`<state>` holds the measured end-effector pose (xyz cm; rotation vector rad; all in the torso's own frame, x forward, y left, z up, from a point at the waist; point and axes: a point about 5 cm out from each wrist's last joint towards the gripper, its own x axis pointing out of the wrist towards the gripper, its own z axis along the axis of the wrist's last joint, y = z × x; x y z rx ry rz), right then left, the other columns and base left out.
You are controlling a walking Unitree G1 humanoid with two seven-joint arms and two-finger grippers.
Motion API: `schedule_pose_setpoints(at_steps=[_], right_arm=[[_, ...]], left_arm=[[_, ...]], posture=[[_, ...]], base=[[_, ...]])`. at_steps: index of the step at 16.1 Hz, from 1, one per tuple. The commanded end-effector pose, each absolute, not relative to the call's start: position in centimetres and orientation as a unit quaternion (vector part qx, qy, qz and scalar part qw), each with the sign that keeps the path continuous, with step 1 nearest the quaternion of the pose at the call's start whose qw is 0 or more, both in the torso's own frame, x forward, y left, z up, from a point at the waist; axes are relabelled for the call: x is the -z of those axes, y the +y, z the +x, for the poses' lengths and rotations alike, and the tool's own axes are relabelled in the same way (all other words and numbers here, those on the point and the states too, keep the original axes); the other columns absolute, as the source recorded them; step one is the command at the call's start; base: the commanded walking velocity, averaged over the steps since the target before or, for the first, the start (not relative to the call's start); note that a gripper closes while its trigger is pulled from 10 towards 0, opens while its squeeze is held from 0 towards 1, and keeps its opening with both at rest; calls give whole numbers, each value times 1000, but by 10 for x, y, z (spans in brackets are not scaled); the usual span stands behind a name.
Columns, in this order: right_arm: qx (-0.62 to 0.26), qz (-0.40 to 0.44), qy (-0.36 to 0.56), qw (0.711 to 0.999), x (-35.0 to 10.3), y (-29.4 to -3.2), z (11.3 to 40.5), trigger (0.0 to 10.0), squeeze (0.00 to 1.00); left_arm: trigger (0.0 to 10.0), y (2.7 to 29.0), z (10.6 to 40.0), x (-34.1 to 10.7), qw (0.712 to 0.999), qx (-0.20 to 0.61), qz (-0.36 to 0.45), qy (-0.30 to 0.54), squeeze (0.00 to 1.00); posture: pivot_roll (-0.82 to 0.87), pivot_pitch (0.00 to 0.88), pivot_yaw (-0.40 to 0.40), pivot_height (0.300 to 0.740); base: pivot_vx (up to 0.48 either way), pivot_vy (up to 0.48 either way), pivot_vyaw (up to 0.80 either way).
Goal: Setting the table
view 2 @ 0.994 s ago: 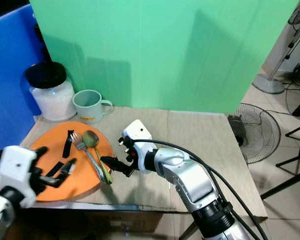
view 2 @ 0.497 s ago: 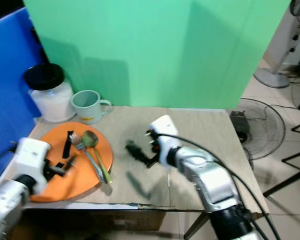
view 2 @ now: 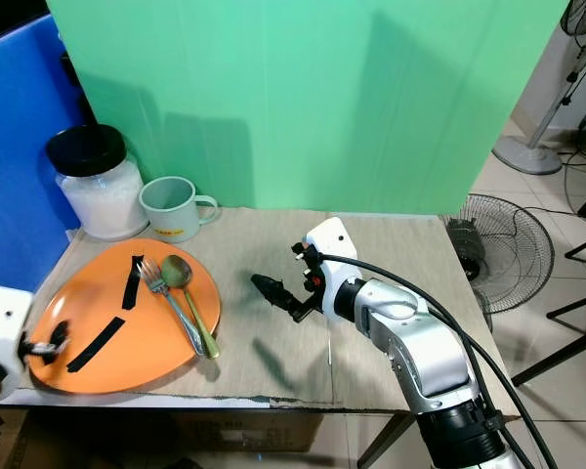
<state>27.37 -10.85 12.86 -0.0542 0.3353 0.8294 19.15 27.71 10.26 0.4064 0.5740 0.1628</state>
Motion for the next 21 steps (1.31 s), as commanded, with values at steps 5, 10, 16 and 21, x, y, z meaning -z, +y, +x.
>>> schedule_pose_setpoints(at_steps=[5,10,16,21], right_arm=[[-403,-42,148,902,-134,-112,276,10000,1000],[-400,-44,147,904,-134,-113,277,10000,1000],[-397,-46,146,905,-135,-116,278,10000,1000],[-395,-44,145,906,-136,-117,279,10000,1000]], left_arm=[[10000,270,200,-103,957,-17,128,259,0],[10000,253,204,-104,962,44,93,251,0],[10000,234,209,-99,958,107,62,260,0],[10000,244,216,-109,965,50,130,224,0]], posture=[[-47,0,4,740],[-48,0,3,740],[-50,0,-5,740],[-51,0,-5,740]], base=[[0,0,0],[0,0,0],[0,0,0],[0,0,0]])
